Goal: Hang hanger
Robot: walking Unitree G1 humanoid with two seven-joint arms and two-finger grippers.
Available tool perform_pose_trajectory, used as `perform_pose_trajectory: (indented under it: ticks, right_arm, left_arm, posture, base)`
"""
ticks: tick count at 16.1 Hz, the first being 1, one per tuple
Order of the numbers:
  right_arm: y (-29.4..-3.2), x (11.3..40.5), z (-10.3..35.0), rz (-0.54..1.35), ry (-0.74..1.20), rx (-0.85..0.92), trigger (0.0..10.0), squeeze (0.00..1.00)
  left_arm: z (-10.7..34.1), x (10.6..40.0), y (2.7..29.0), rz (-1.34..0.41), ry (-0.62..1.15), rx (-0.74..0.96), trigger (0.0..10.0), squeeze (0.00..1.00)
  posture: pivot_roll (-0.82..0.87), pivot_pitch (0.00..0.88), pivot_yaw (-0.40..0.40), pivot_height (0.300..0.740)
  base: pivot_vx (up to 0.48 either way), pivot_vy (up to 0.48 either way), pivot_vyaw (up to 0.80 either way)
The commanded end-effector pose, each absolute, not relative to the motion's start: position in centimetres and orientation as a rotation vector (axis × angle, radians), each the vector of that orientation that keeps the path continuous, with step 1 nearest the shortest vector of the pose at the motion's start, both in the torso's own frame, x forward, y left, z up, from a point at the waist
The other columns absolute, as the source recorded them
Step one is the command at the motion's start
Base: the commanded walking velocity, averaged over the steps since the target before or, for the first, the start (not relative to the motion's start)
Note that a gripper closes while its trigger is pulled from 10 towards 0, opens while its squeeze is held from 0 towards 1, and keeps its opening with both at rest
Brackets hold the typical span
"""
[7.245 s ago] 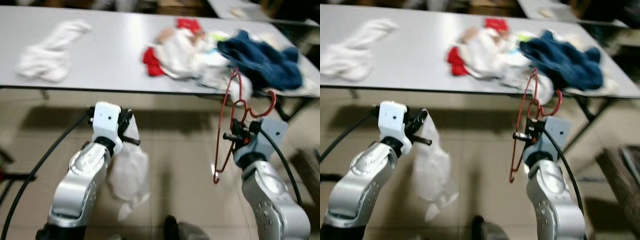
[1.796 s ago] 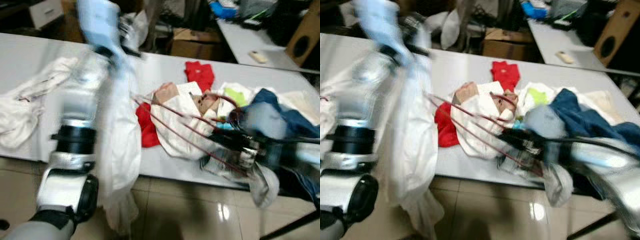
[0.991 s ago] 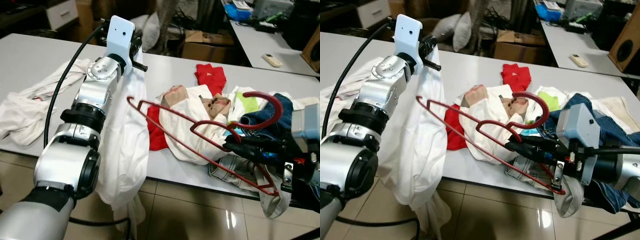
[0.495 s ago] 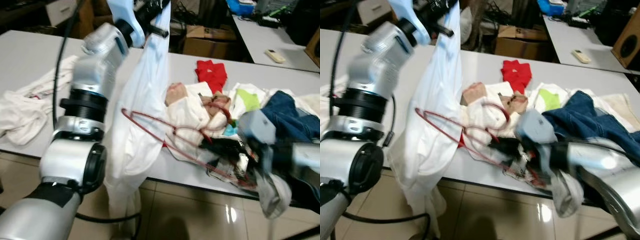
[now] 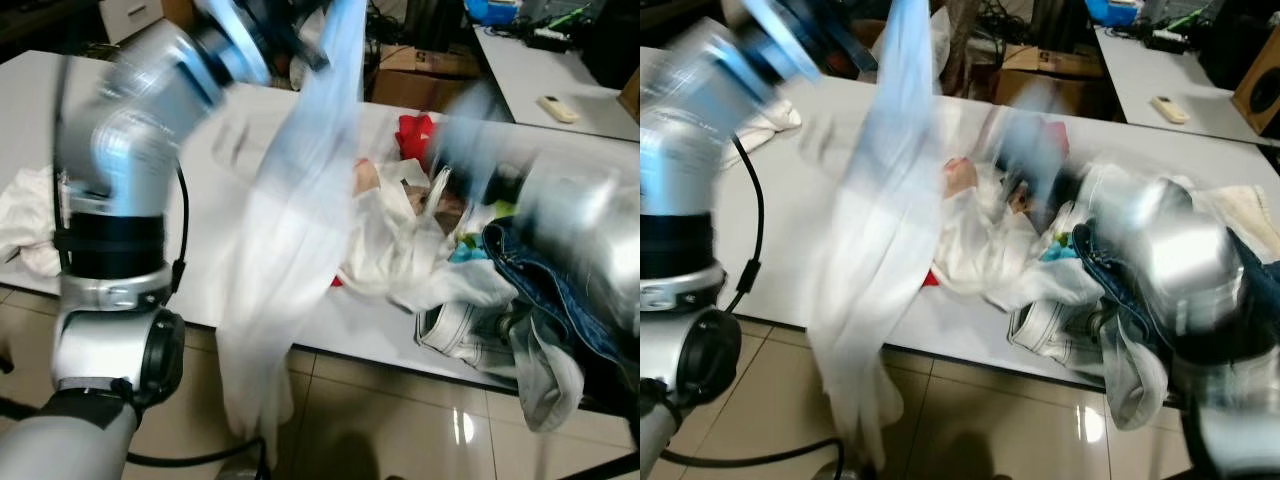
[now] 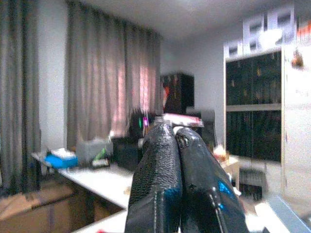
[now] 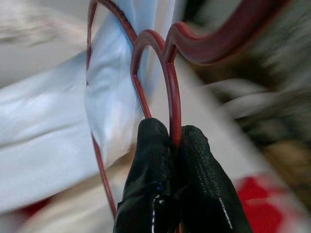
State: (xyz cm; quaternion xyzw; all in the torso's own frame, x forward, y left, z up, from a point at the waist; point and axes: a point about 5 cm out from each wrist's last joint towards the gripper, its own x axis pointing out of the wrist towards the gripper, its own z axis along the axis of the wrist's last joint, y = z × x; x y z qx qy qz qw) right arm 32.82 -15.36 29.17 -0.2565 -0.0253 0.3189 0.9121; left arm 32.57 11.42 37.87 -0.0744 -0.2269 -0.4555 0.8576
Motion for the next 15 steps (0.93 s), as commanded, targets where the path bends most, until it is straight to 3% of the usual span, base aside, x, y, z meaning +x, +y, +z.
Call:
perform_pose_trajectory:
  ticks: [1,3,4,6,9,13,15]
  right_arm:
    - [-18.1,34.3,32.4,0.434,-0.166,-0.595,10.0,0.0]
    - [-20.0,35.3,36.3,0.247,-0.298,-0.654,10.0,0.0]
    - [-21.8,35.2,41.0,0.066,-0.468,-0.653,10.0,0.0]
    - [-21.9,34.5,43.6,0.036,-0.609,-0.659,10.0,0.0]
    - [-20.1,35.2,39.4,0.194,-0.592,-0.727,10.0,0.0]
    - [-21.0,35.2,32.3,0.299,-0.447,-0.698,10.0,0.0]
    - [-20.7,33.9,29.2,0.459,-0.349,-0.715,10.0,0.0]
  left_arm:
    - [40.2,31.7,12.5,-0.959,-0.57,-0.198,10.0,0.0]
    - [41.1,31.4,13.3,-0.95,-0.621,-0.244,10.0,0.0]
    - [41.9,31.3,14.2,-0.922,-0.659,-0.293,10.0,0.0]
    - [42.3,30.9,14.7,-0.891,-0.697,-0.335,10.0,0.0]
    - [39.8,30.9,14.6,-0.878,-0.629,-0.354,10.0,0.0]
    - [32.8,32.7,12.5,-0.752,-0.345,-0.15,10.0,0.0]
    - [30.5,33.5,12.4,-0.675,-0.24,-0.079,10.0,0.0]
  posture:
    - [0.03,0.002,-0.031,0.74]
    - [0.02,0.0,-0.029,0.74]
    - [0.02,0.0,-0.039,0.74]
    - [0.02,0.0,-0.044,0.74]
    - [0.02,0.0,-0.042,0.74]
    - [0.02,0.005,-0.033,0.74]
    - [0.01,0.008,-0.026,0.74]
  base:
    - [0.0,0.0,0.0]
    - [0.0,0.0,0.0]
    - [0.0,0.0,0.0]
    - [0.0,0.0,0.0]
    - [0.0,0.0,0.0]
    - [0.0,0.0,0.0]
    - [0.0,0.0,0.0]
